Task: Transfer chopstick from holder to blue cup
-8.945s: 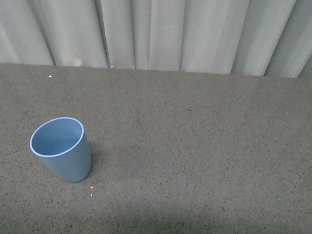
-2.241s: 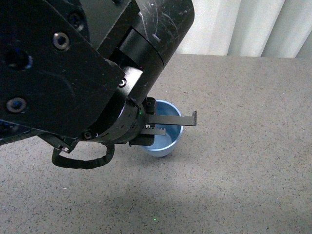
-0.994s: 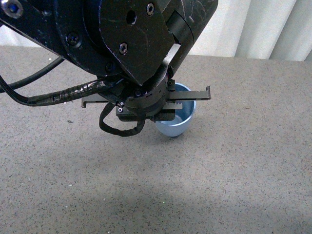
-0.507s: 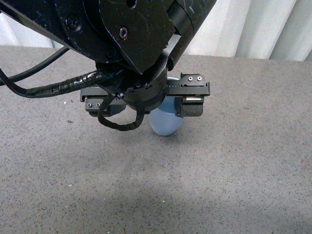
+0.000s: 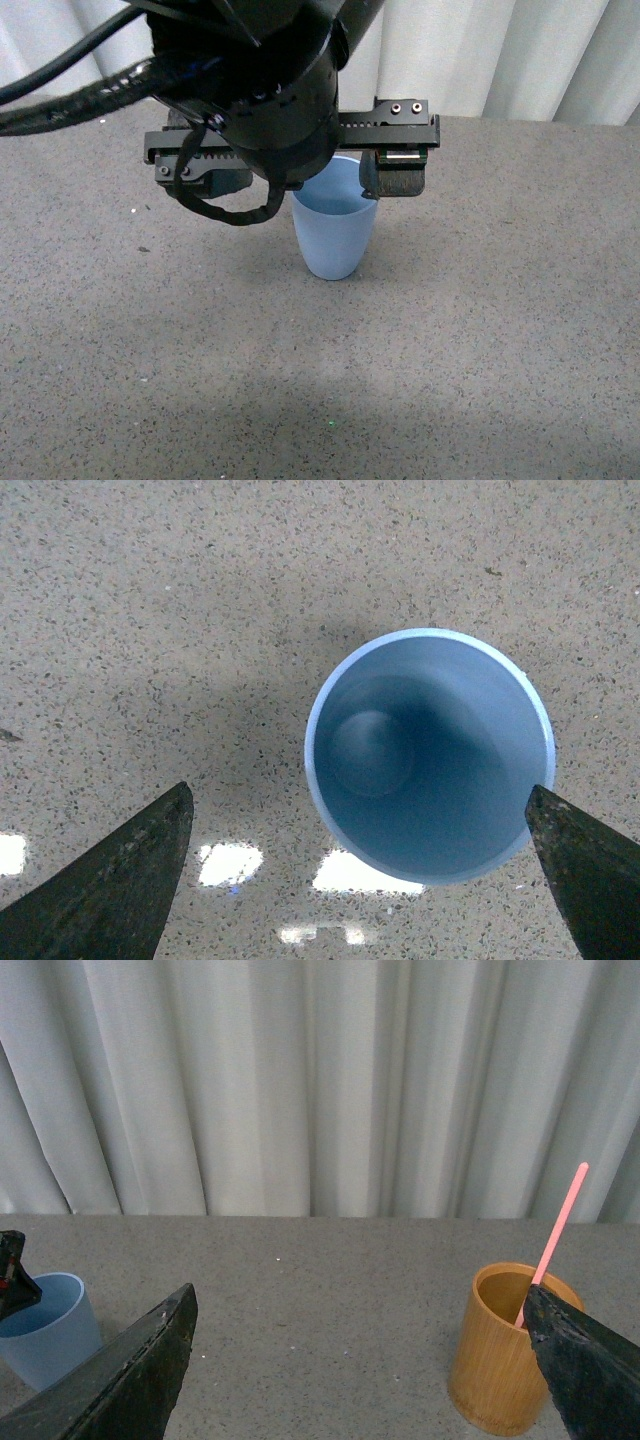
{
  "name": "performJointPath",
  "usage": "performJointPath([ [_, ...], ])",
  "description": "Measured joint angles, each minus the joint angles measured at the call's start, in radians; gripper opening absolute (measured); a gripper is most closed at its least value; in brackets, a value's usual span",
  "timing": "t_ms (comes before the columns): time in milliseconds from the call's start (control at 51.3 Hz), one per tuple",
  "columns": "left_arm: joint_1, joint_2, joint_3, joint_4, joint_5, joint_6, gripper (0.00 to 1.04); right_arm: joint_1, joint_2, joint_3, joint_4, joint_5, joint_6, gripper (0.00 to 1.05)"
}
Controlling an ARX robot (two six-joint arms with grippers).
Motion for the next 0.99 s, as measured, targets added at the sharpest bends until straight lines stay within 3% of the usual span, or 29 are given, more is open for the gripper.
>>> performJointPath([
  [234, 0.034, -0.086, -0.083, 0.028, 0.009, 0.03, 0.98, 0.0, 0.0, 0.0, 0.0, 0.0, 0.0, 0.95],
  [273, 0.042, -0.09, -0.129, 0.135, -0.034, 0.084, 0.95, 0.0, 0.0, 0.0, 0.0, 0.0, 0.0, 0.95],
  [312, 0.061, -0.103, -0.226, 0.367, -0.103, 0.156, 0.88, 0.0, 0.0, 0.0, 0.0, 0.0, 0.0, 0.95],
  [351, 0.081, -0.117, -0.312, 0.539, -0.111, 0.223, 0.82, 0.0, 0.0, 0.0, 0.0, -0.001, 0.0, 0.95],
  [448, 0.162, -0.179, -0.55, 0.979, -0.056, 0.365, 0.68, 0.0, 0.0, 0.0, 0.0, 0.002, 0.0, 0.95],
  [507, 0.225, -0.249, -0.66, 1.165, -0.004, 0.414, 0.59, 0.0, 0.0, 0.0, 0.0, 0.002, 0.0, 0.95],
  [604, 0.339, -0.396, -0.79, 1.299, 0.102, 0.451, 0.45, 0.0, 0.0, 0.0, 0.0, 0.001, 0.0, 0.95],
  [682, 0.435, -0.496, -0.872, 1.297, 0.203, 0.466, 0.34, 0.0, 0.0, 0.0, 0.0, 0.0, 0.0, 0.95],
  [721, 0.523, -0.562, -0.934, 1.273, 0.292, 0.473, 0.25, 0.0, 0.0, 0.0, 0.0, -0.001, 0.0, 0.95],
  [818, 0.599, -0.725, -1.044, 1.173, 0.323, 0.478, 0.04, 0.0, 0.0, 0.0, 0.0, 0.0, 0.0, 0.95],
  [896, 0.6, -0.973, -1.124, 0.98, 0.341, 0.485, 0.04, 0.0, 0.0, 0.0, 0.0, 0.0, 0.0, 0.95],
  [994, 0.6, -1.407, -1.145, 0.551, 0.341, 0.49, 0.04, 0.0, 0.0, 0.0, 0.0, 0.0, 0.0, 0.95],
])
